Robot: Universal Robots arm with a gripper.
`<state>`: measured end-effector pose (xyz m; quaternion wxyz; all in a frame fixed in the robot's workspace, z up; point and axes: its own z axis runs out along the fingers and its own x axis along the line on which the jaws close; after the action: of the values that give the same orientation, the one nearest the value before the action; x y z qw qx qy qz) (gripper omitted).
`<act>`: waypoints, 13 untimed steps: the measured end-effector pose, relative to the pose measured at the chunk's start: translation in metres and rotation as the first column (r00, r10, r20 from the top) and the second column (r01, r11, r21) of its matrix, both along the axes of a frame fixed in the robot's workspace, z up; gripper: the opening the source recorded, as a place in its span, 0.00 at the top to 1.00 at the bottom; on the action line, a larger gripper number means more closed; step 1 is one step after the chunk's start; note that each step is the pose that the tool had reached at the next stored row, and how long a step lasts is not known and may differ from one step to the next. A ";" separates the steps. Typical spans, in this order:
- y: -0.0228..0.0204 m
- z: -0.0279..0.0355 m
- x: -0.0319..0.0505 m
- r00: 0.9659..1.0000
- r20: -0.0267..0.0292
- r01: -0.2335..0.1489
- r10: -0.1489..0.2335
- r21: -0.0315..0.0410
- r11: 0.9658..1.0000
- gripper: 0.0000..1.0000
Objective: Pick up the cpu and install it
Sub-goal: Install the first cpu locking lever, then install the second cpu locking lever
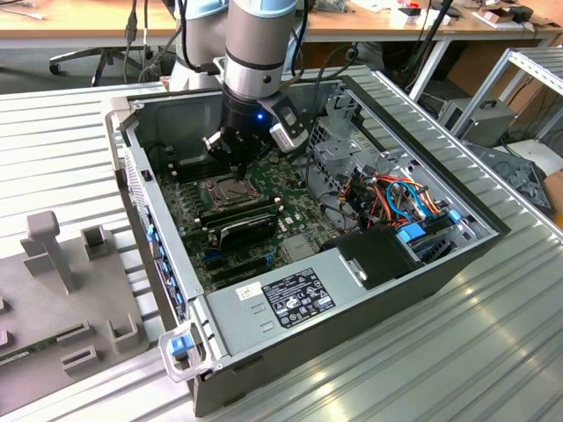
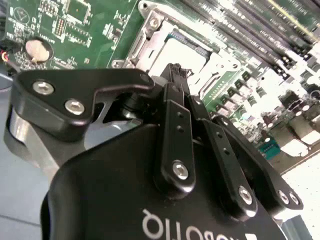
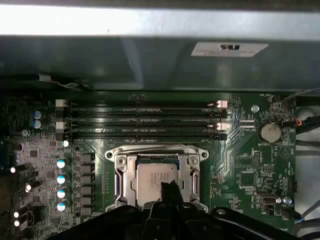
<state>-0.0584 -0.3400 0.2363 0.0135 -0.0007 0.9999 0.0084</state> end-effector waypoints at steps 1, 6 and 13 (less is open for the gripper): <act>-0.0026 0.0000 -0.0065 1.000 0.000 0.000 0.000 -0.001 1.000 0.89; -0.0027 0.0000 -0.0091 1.000 0.000 0.000 0.000 -0.001 1.000 0.89; -0.0027 0.0002 -0.0092 1.000 0.000 0.000 0.000 -0.001 1.000 0.89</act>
<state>-0.0676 -0.3427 0.2365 0.0136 -0.0008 0.9999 0.0077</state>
